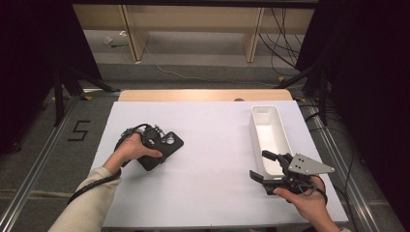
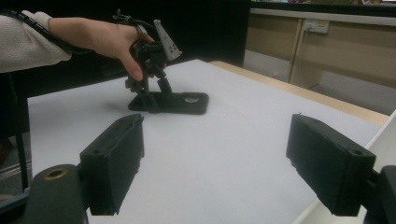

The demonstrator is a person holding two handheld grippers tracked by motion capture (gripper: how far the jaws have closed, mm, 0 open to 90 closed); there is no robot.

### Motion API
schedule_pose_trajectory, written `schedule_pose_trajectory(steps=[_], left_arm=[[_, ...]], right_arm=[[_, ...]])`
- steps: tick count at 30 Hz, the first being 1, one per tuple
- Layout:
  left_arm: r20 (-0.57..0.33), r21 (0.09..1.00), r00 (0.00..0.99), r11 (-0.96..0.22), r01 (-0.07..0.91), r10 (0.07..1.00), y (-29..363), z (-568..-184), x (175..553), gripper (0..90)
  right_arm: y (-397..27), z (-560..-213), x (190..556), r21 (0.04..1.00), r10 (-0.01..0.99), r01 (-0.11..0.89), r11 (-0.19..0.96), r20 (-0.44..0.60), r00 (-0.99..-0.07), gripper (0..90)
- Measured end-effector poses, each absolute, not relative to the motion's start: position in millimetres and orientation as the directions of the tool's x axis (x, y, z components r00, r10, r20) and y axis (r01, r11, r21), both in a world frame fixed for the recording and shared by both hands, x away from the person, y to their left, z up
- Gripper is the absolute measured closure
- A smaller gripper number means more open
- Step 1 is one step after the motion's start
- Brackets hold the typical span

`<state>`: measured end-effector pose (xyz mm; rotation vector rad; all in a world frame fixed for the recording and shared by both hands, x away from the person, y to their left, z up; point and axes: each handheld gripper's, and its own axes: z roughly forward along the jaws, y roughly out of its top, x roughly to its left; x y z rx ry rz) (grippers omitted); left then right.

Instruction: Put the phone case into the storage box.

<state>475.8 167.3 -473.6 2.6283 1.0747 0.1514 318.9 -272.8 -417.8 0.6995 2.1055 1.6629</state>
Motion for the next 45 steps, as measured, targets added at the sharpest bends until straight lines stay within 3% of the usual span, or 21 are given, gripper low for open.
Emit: schedule_pose_trajectory(steps=[29,45], left_arm=[[0.006,0.364,0.721,-0.673,0.644,0.693,166.4,-472.0,464.2,15.6],[-0.021,0.567,0.701,-0.569,0.595,0.713,164.5,-455.6,455.8,15.3]], right_arm=[[-273.0,-417.8,319.0,0.971,0.591,0.158,0.178,0.022,-0.806,20.3],[-274.1,-417.0,318.6,0.971,0.61,0.158,0.18,0.016,-0.793,18.0]])
